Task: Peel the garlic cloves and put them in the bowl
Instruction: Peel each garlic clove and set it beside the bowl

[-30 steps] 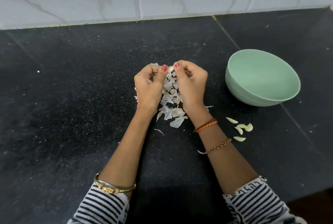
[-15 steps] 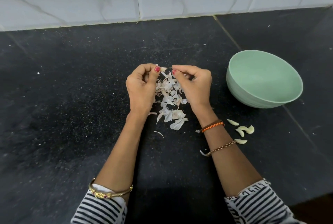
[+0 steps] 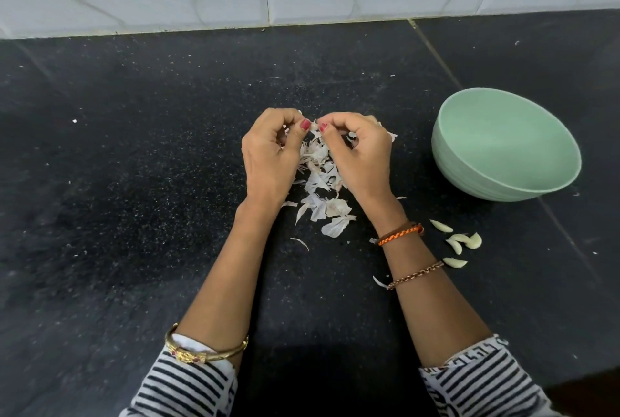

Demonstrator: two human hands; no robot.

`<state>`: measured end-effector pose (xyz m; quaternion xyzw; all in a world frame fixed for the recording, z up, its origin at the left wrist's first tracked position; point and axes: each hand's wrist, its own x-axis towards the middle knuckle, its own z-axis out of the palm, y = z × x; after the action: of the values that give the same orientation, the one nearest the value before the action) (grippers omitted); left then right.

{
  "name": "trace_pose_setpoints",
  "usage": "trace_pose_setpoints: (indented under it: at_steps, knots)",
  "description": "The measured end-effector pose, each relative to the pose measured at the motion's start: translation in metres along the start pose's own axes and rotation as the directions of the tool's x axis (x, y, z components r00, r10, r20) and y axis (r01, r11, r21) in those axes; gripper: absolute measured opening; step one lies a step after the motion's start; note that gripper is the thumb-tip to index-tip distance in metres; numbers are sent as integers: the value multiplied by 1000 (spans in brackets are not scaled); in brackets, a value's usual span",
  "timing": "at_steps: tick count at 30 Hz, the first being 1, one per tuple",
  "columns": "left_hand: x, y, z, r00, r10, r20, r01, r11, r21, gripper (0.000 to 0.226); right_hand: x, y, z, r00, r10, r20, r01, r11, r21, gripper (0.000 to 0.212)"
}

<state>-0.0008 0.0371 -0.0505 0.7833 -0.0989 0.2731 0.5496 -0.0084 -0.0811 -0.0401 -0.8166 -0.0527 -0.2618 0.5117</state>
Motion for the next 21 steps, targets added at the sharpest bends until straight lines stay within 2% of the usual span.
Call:
trace_pose_setpoints:
  at_steps: [8,11,13,15,18,21]
  knots:
    - [-1,0,1,1000,19,-8,-18,999,38,13,-1,5,0,974,-224,-10,212,933,-290,21]
    - [-1,2,2,997,-67,34,68,997,-25,10,-2,5,2,971,-240,-10,223,916,-334,25]
    - [0,4,2,986,-146,78,154,982,-114,8,-3,4,3,988,-156,-21,145,953,-267,23]
    - [2,7,0,976,-185,111,205,955,-212,16,-1,2,2,1000,-11,19,13,996,-88,18]
    - [3,12,-1,965,-217,146,253,916,-311,22,1,-4,-2,986,133,97,-147,977,157,19]
    - [3,14,0,952,-271,140,305,851,-427,19,2,-7,-4,979,199,39,-203,958,204,17]
